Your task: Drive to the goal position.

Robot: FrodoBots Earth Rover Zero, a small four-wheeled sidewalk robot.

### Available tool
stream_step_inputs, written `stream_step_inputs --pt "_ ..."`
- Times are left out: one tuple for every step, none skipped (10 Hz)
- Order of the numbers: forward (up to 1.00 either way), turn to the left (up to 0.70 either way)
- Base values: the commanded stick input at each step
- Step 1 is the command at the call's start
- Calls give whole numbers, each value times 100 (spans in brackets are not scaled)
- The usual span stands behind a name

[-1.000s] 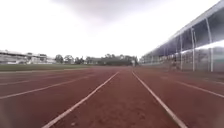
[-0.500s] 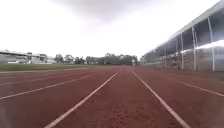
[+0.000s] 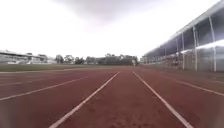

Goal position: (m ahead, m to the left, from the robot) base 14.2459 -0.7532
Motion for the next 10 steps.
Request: stream_step_inputs --pt "45 0" --pt "45 0" --pt "45 0" --pt "45 0" --pt "45 0" --pt "45 0" --pt "45 0" --pt "45 0" --pt "45 0" --pt "45 0"
